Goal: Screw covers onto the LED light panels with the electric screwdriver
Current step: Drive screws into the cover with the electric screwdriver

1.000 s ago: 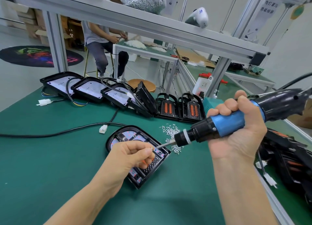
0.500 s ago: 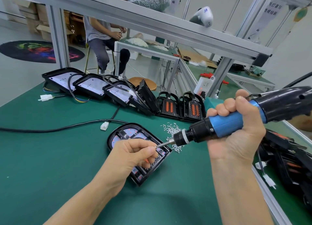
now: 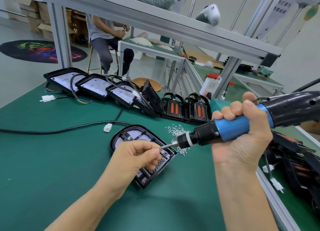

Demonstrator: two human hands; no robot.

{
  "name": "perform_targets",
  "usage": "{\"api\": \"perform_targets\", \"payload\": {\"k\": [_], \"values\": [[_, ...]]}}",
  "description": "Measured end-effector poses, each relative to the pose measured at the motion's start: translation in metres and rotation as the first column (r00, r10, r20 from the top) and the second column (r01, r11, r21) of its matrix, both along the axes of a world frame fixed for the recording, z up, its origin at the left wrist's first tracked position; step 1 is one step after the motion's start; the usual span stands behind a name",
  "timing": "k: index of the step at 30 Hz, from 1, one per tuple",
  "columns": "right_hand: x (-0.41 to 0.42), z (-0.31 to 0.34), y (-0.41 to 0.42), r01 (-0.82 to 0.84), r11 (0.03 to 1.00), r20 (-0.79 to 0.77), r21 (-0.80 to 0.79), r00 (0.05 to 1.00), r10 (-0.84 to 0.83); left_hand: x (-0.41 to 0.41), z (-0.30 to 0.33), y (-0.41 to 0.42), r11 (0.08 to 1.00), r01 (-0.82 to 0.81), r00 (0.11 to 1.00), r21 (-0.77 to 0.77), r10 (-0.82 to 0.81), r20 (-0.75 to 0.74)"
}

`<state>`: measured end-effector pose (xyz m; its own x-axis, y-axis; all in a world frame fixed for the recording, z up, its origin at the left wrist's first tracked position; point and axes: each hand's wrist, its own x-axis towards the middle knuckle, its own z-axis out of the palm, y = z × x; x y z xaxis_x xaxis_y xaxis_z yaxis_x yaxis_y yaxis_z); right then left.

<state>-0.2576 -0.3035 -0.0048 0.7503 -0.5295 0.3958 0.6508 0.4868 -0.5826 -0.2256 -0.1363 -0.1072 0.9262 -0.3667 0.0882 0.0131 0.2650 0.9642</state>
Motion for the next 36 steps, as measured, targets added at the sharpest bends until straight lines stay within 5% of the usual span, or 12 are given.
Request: {"api": "perform_targets", "payload": {"k": [9, 15, 25, 29, 34, 36], "values": [[0.001, -0.003, 0.001, 0.014, 1.0, 0.004, 0.008, 1.0, -0.014, -0.003, 0.0, -0.003, 0.996, -0.083, 0.996, -0.038, 0.085, 0.029], [0.006, -0.008, 0.007, 0.057, 0.996, -0.003, 0.071, 0.998, -0.057, -0.006, -0.002, -0.004, 0.972, -0.229, 0.954, 0.058, 0.212, 0.211], [0.015, -0.024, 0.0, 0.023, 0.985, -0.024, 0.174, 1.0, -0.019, 0.019, -0.012, 0.014, 0.949, -0.253, 0.929, 0.187, 0.185, 0.32], [0.024, -0.023, -0.003, 0.009, 0.989, -0.015, 0.145, 1.0, -0.007, 0.053, -0.027, 0.037, 0.787, -0.395, 0.915, 0.475, 0.291, 0.278], [0.048, -0.028, 0.006, 0.063, 0.996, -0.075, 0.062, 0.995, -0.059, 0.079, -0.029, 0.033, 0.452, -0.15, 0.985, 0.879, 0.148, 0.092], [0.058, -0.031, 0.011, 0.092, 0.996, -0.108, 0.005, 0.99, -0.091, 0.085, -0.028, 0.028, 0.426, -0.131, 0.989, 0.895, 0.116, 0.09]]}}
